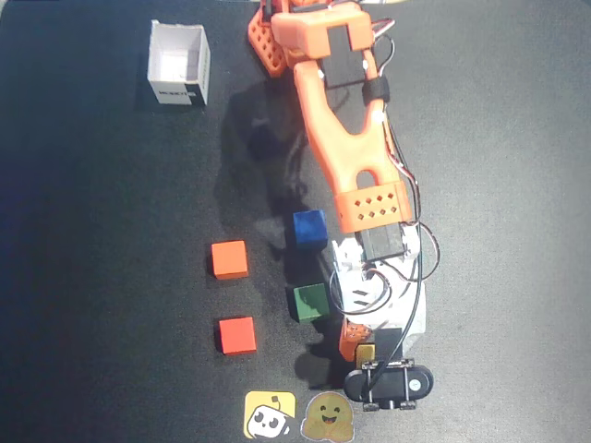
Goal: Put the yellow cube on top of the red cube.
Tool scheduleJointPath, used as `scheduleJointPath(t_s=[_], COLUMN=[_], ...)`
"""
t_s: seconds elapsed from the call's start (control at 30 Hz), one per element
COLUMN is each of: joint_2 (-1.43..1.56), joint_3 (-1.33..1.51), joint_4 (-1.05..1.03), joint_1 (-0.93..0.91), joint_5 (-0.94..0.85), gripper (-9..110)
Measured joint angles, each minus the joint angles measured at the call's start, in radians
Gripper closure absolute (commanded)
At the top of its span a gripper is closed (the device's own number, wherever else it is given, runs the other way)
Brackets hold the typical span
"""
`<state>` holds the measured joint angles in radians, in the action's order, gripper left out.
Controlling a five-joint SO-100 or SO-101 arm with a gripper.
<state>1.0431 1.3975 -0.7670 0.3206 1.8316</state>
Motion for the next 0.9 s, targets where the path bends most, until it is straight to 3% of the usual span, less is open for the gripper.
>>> scheduleJointPath(t_s=[0.27,0.6,0.9], joint_2=[-0.002,-0.003,0.106], joint_3=[0.014,0.015,0.017], joint_4=[0.018,0.006,-0.175], joint_1=[0.0,0.0,-0.064], joint_5=[0.029,0.029,-0.014], gripper=[97,96,96])
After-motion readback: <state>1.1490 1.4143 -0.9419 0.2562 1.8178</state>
